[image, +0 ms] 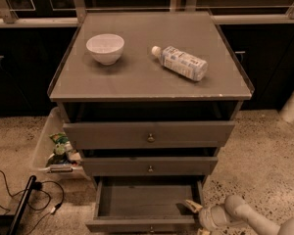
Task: Open bottom drawer
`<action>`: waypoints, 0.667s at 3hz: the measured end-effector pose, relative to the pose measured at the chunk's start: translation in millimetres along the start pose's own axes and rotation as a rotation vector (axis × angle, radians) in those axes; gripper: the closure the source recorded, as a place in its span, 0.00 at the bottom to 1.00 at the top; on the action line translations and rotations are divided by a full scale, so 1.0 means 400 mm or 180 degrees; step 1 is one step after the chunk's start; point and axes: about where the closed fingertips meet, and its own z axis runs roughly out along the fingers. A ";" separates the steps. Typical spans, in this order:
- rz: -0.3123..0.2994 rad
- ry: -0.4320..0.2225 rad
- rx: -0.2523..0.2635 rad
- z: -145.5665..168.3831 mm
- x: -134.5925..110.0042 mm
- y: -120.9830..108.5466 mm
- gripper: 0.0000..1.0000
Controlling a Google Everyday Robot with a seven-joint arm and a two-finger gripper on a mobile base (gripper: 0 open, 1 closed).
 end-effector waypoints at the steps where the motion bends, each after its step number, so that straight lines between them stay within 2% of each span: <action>1: -0.0043 -0.0007 -0.0005 -0.005 -0.022 0.003 0.00; 2: -0.0258 0.0142 0.0180 -0.089 -0.069 -0.017 0.00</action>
Offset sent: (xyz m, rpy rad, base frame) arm -0.0293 0.0000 0.1179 -0.0870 -0.2142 0.0555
